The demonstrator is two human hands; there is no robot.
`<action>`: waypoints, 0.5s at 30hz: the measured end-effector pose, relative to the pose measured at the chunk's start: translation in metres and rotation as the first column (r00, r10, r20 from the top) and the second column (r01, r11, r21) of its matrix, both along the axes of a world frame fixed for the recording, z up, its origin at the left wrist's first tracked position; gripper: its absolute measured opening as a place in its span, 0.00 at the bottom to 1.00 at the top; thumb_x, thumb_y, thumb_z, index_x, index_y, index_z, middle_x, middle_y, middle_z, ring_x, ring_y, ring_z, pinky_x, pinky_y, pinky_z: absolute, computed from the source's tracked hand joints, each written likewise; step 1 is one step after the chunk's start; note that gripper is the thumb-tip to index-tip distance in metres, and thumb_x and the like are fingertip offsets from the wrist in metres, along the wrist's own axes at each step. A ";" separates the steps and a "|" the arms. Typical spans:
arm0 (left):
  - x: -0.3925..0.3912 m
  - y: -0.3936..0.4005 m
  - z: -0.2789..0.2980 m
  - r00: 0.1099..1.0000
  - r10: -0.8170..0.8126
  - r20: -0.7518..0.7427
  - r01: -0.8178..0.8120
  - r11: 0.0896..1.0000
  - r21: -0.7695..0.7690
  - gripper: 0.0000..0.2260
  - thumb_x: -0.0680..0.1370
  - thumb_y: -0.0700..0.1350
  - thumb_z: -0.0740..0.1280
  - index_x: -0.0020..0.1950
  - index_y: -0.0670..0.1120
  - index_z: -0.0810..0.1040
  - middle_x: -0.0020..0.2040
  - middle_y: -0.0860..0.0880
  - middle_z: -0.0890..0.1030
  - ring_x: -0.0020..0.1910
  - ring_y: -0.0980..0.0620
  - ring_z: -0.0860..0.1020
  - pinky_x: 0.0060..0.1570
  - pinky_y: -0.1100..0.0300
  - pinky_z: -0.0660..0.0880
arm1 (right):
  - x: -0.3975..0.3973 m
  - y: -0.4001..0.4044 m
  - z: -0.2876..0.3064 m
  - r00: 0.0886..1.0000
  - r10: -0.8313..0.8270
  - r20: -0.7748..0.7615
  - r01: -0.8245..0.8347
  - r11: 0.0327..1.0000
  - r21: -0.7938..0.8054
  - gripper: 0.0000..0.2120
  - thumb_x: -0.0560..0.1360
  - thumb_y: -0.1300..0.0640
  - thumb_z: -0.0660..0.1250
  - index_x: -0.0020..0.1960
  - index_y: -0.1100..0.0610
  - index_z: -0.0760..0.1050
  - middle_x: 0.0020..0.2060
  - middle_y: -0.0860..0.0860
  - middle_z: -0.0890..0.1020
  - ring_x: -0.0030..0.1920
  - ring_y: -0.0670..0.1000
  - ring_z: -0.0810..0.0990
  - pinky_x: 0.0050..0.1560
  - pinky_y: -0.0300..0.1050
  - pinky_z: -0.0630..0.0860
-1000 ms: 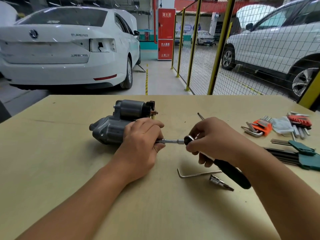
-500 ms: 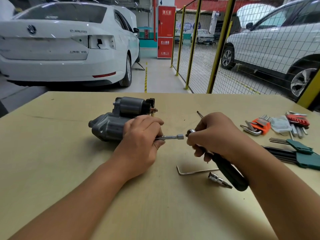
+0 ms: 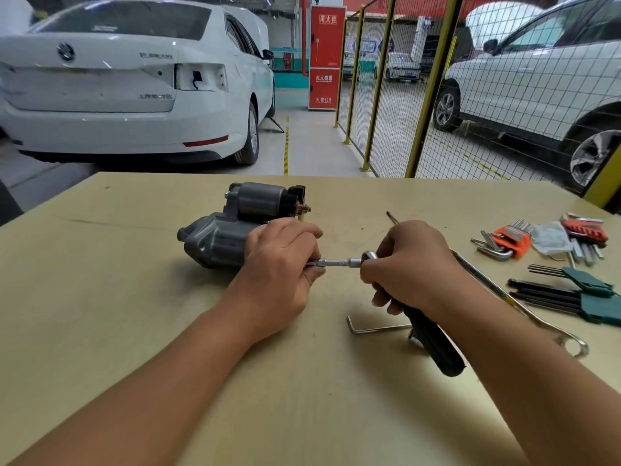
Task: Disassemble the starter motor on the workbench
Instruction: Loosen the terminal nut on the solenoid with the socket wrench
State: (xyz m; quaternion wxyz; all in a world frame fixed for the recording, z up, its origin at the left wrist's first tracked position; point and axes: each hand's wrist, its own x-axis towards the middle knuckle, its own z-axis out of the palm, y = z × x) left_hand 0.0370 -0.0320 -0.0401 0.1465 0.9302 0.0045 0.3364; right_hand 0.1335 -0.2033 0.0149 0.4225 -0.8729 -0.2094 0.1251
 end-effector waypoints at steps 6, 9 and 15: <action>-0.001 0.005 -0.001 1.000 0.007 0.010 -0.006 0.999 -0.036 0.09 0.73 0.38 0.78 0.46 0.44 0.79 0.62 0.49 0.82 0.66 0.45 0.75 0.64 0.52 0.61 | -0.005 0.003 -0.003 0.999 -0.046 0.006 0.045 0.991 0.125 0.07 0.70 0.66 0.75 0.42 0.66 0.77 0.24 0.59 0.81 0.23 0.55 0.82 0.23 0.41 0.75; -0.001 0.009 0.000 1.000 0.008 0.027 -0.006 0.998 -0.066 0.08 0.73 0.38 0.77 0.46 0.44 0.79 0.61 0.49 0.82 0.66 0.45 0.76 0.64 0.51 0.62 | -0.013 0.007 -0.006 0.996 -0.078 -0.045 0.087 0.967 0.240 0.09 0.68 0.67 0.77 0.43 0.64 0.77 0.24 0.58 0.81 0.24 0.55 0.83 0.22 0.40 0.74; 0.000 0.009 0.000 0.998 -0.004 0.063 0.010 0.996 -0.091 0.07 0.73 0.41 0.75 0.45 0.44 0.78 0.60 0.50 0.83 0.63 0.46 0.77 0.61 0.53 0.62 | -0.022 0.015 -0.011 0.949 -0.147 0.281 0.098 0.979 0.180 0.11 0.68 0.58 0.77 0.40 0.54 0.74 0.36 0.53 0.81 0.33 0.54 0.83 0.32 0.56 0.82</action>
